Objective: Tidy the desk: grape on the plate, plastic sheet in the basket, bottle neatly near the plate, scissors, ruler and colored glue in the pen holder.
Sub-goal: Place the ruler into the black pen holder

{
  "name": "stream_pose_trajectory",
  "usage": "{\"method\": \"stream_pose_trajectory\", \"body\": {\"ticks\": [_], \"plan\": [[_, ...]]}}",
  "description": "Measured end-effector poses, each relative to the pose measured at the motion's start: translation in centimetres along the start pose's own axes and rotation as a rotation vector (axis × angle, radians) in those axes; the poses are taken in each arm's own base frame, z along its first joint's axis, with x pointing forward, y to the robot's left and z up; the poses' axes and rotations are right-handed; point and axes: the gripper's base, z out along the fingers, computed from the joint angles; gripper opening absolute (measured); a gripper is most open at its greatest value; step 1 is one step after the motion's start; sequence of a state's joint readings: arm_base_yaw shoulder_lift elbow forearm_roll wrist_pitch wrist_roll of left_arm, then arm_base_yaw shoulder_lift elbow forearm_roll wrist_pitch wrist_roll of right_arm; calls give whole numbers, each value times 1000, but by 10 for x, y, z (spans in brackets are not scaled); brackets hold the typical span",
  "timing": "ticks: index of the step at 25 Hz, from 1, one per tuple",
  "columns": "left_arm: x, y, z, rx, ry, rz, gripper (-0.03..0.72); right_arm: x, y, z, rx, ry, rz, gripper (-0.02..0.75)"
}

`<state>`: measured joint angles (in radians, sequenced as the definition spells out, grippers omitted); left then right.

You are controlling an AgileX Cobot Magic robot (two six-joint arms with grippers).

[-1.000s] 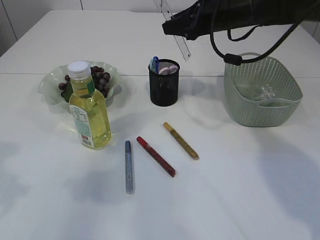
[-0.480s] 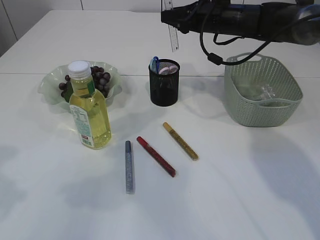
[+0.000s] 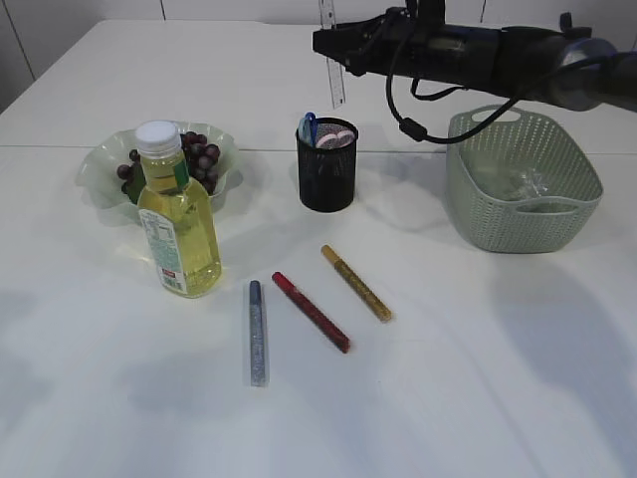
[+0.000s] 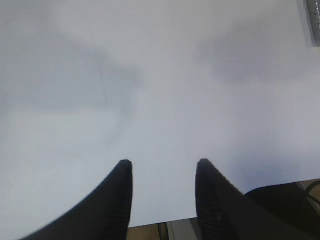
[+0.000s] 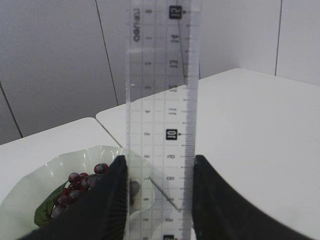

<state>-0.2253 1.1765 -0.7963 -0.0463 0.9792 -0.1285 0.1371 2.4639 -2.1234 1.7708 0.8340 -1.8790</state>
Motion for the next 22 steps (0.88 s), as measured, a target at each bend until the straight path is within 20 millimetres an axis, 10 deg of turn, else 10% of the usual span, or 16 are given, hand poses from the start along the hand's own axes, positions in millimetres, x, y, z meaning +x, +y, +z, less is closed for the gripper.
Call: {"method": "stream_pose_trajectory", "body": {"ticks": [22], "plan": [[-3, -1, 0, 8, -37, -3, 308, 49, -7, 9, -18, 40, 49, 328]]}}
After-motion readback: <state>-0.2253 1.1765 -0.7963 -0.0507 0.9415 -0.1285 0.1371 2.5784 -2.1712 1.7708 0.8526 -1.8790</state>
